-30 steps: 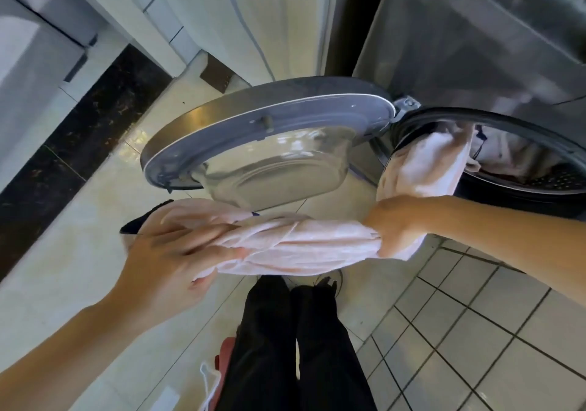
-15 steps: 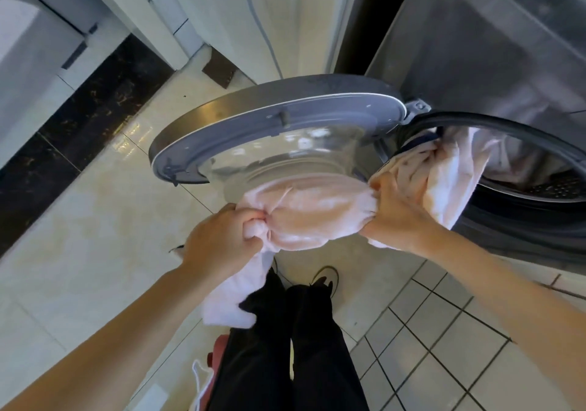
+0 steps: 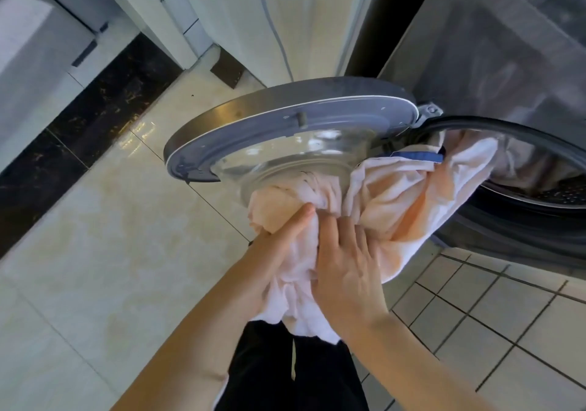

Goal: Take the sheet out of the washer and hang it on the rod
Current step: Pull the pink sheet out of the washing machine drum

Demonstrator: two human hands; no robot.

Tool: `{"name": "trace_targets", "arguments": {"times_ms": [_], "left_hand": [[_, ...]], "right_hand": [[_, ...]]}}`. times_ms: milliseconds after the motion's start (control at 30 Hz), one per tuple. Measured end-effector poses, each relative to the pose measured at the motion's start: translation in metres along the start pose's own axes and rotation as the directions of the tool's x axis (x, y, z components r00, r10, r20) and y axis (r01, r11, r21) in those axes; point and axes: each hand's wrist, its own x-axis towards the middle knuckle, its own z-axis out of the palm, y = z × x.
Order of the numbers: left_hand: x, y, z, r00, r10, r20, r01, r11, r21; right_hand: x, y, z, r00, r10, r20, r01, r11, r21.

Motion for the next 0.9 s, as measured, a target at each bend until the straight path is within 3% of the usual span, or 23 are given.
{"name": "trace_targets", "arguments": {"times_ms": [133,200,300,467,567,633,767,900], "left_hand": [[-0.008,-0.008,0.003,0.994,0.107,-0.026,-0.104,0.991,0.081],[-0.002,-0.007,0.004,0.98,0.163,-0.112,-0.15,0.982,0.113],[0.001,-0.008,0.0,0.904,0.381,-0.193,-0.32,0.903,0.286],[-0.01,-0.016,-0.021,0.776,0.585,-0.235,-0.429,0.764,0.483],[-0.021,-0.011,-0.031,0.694,0.708,-0.131,-0.537,0.631,0.56],[-0.02,-0.009,-0.038,0.656,0.755,-0.02,-0.593,0.531,0.605],[-0.025,0.0,-0.042,0.588,0.798,0.131,-0.621,0.342,0.706],[-0.027,-0.001,-0.045,0.612,0.761,0.215,-0.565,0.23,0.792]], "right_hand": [[-0.022,-0.016,-0.002,0.997,-0.071,0.016,0.069,0.99,0.122],[-0.031,-0.021,-0.005,0.996,-0.084,0.043,0.074,0.977,0.202],[-0.041,-0.02,-0.004,0.987,-0.149,0.063,0.127,0.954,0.27],[-0.034,0.004,-0.006,0.931,-0.357,0.077,0.31,0.885,0.347],[-0.013,0.028,-0.005,0.899,-0.422,0.118,0.396,0.897,0.197],[0.007,0.048,0.002,0.878,-0.423,0.224,0.419,0.905,0.066],[0.047,0.085,0.024,0.801,-0.465,0.377,0.548,0.823,-0.149],[0.08,0.106,0.031,0.772,-0.501,0.391,0.606,0.765,-0.218]]}}
